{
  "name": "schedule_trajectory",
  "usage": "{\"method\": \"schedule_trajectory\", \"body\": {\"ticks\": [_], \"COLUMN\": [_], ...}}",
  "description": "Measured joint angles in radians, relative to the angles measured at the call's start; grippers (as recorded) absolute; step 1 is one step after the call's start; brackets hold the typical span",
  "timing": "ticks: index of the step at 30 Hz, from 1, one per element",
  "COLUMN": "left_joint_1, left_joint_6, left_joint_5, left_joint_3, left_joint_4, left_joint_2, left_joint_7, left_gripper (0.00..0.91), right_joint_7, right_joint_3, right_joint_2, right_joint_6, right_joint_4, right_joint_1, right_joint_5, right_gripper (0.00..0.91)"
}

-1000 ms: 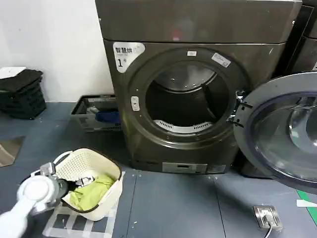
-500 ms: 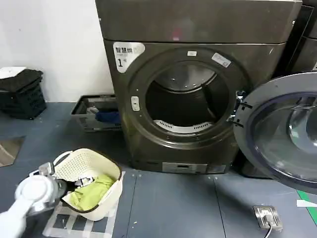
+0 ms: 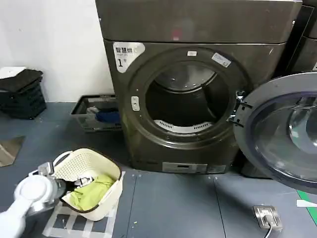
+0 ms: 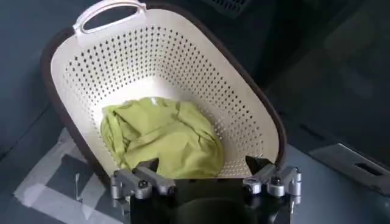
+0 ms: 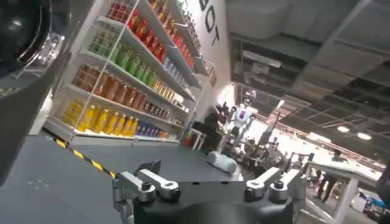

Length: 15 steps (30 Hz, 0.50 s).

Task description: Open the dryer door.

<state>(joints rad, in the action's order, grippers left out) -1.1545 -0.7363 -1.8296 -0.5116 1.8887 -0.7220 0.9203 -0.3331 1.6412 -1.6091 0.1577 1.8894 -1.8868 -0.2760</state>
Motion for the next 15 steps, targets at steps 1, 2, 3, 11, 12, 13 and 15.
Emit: {"method": "schedule_trajectory", "body": {"ticks": [1,2,3,11,12,13,15], "left_joint_1": [0.0,0.0,0.0,-0.001,-0.001,-0.001,-0.002], "left_joint_6": [0.0,0.0,0.0,0.0,0.0,0.0,0.0], "left_joint_5": [0.0,-0.001,-0.002,-0.002,-0.002,-0.001,-0.001], "left_joint_3": [0.0,0.0,0.0,0.0,0.0,0.0,0.0], "left_joint_4": [0.0,0.0,0.0,0.001,0.001,0.001,0.001], "left_joint_2": [0.0,0.0,0.0,0.0,0.0,0.0,0.0], "left_joint_7": [0.0,0.0,0.0,0.0,0.0,0.0,0.0], "left_gripper": [0.907,0.907,0.907,0.907,0.907,0.907,0.907], "right_joint_7": [0.0,0.0,0.0,0.001,0.001,0.001,0.002], "right_joint_3": [0.0,0.0,0.0,-0.003,-0.003,-0.004,-0.004], "right_joint_2": [0.0,0.0,0.0,0.0,0.0,0.0,0.0], "right_joint_6": [0.0,0.0,0.0,0.0,0.0,0.0,0.001], "right_joint_4": [0.0,-0.001,-0.001,-0.002,-0.002,-0.002,-0.002], "right_joint_1": [0.0,0.0,0.0,0.001,0.001,0.001,0.001], "right_joint_5": [0.0,0.001,0.001,0.002,0.002,0.002,0.002], "right_gripper": [0.907,0.907,0.907,0.907,0.907,0.907,0.907]}}
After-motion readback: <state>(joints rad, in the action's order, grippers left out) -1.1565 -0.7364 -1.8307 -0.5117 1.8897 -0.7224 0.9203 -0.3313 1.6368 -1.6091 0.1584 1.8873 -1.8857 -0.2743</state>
